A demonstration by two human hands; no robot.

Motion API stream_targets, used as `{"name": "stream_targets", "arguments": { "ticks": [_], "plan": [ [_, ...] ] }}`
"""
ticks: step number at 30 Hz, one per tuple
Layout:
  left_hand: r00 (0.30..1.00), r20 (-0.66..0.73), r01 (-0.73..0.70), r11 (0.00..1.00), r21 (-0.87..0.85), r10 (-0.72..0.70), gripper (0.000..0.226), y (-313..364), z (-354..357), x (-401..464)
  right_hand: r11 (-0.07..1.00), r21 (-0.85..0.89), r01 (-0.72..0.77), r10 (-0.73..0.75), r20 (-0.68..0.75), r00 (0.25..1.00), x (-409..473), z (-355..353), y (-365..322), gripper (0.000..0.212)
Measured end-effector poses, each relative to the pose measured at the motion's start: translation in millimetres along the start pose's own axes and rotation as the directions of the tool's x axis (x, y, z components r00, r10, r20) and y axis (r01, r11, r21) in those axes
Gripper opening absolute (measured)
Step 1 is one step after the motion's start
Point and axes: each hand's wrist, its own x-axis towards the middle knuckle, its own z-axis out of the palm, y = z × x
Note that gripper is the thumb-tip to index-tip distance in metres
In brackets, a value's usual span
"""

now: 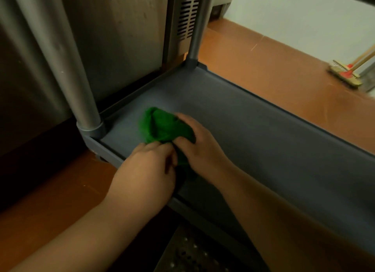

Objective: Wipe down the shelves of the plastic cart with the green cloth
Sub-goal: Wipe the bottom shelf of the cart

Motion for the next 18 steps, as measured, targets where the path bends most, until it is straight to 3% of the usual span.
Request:
{"name": "stream_targets", "arguments": {
  "ticks": [2, 5, 8, 12, 18],
  "plan": [
    [1.0, 0.0, -0.027, 0.998, -0.059, 0.027, 0.027, 12.9, 5.1, 0.2, 0.973, 0.211, -0.094, 0.114, -0.089, 0.989, -17.5, -10.6, 4.6, 0.037],
    [0.999, -0.026, -0.035, 0.991, -0.133, 0.032, 0.029, 33.6, 17.7, 4.6, 0.751, 0.63, -0.197, 0.377, -0.166, 0.911, -40.4, -28.1, 11.5, 0.035],
    [0.999, 0.0, -0.044, 0.986, -0.159, 0.045, 0.029, 55.1, 29.3, 7.2, 0.633, 0.756, -0.167, 0.513, -0.249, 0.822, -68.5, -56.3, 24.7, 0.032],
    [0.997, 0.065, -0.04, 0.985, -0.165, 0.051, 0.027, 78.5, 38.2, 11.1, 0.744, 0.651, -0.148, 0.53, -0.442, 0.724, -121.2, -112.3, 42.0, 0.036],
    [0.984, 0.167, -0.043, 0.988, -0.147, 0.067, 0.025, 102.7, 55.8, 17.3, 0.877, 0.365, -0.312, 0.475, -0.755, 0.452, -230.8, -201.1, 50.6, 0.024]
  ]
}}
